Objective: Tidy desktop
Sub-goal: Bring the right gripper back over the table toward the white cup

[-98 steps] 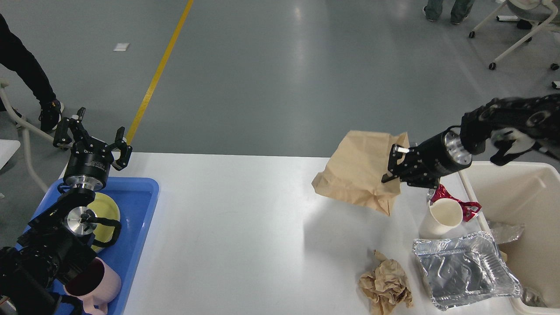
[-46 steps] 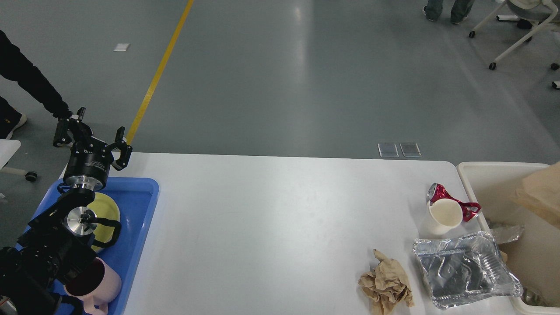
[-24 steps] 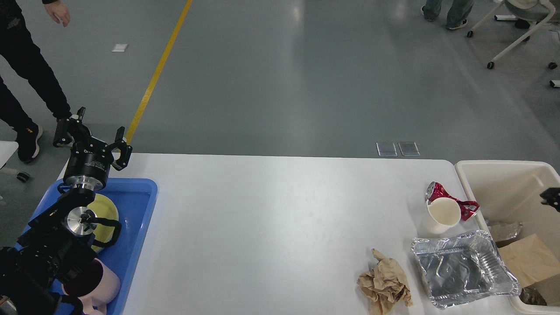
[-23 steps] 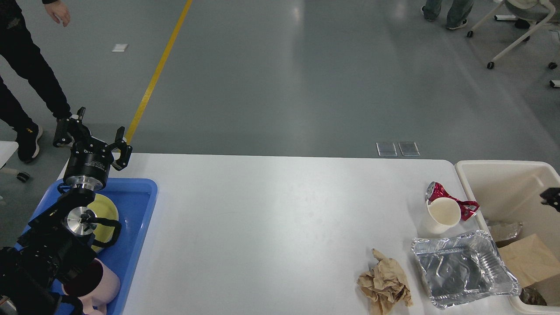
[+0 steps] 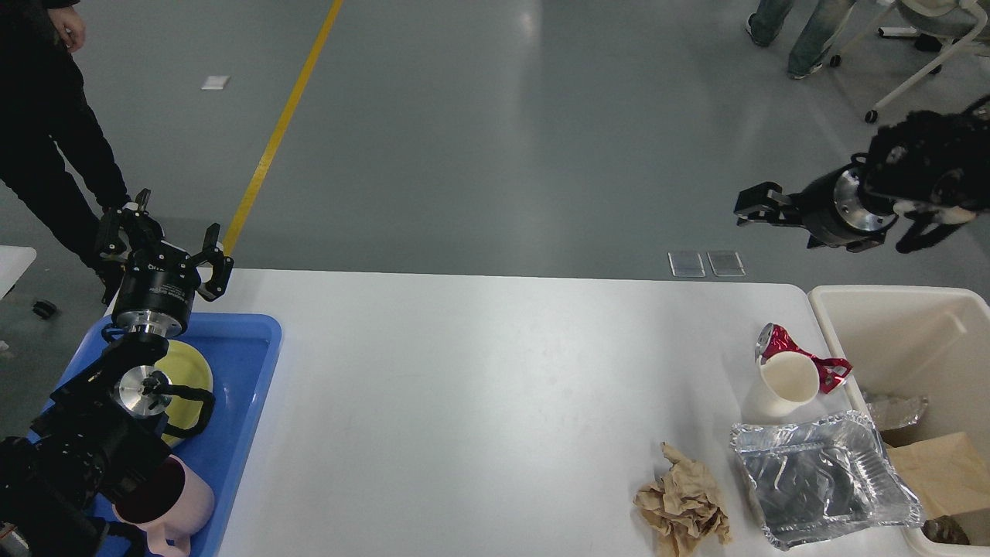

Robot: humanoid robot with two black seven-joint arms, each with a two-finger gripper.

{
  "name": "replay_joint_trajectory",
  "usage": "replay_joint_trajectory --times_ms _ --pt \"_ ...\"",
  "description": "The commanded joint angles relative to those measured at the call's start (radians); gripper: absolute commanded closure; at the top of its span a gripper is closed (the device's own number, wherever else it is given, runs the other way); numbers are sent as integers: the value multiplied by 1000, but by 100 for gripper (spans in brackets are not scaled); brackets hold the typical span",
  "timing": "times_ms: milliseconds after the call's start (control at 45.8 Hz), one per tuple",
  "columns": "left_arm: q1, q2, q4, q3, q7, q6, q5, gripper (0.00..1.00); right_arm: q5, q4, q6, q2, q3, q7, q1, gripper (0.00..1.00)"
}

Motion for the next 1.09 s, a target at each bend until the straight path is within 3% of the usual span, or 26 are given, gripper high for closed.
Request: replay_joint_trajectory --times_ms 0,175,349,546,743,939,1070 --pt "0 0 0 0 0 0 1 4 11 52 254 75 6 4 174 0" --pt "0 0 0 0 0 0 1 4 15 55 561 141 8 7 313 0" --pt "0 0 -1 0 0 0 1 4 9 54 561 137 1 1 294 0" --pt "0 0 0 0 0 0 1 4 -1 -30 561 105 -15 0 48 0" --pt "0 0 -1 0 0 0 1 4 -1 -158 462 83 -6 0 -196 0" --pt "0 0 0 0 1 0 1 4 0 -215 203 85 -2 0 -367 0" --pt "0 0 -1 0 0 0 1 4 -1 -218 101 85 -9 -2 -422 0"
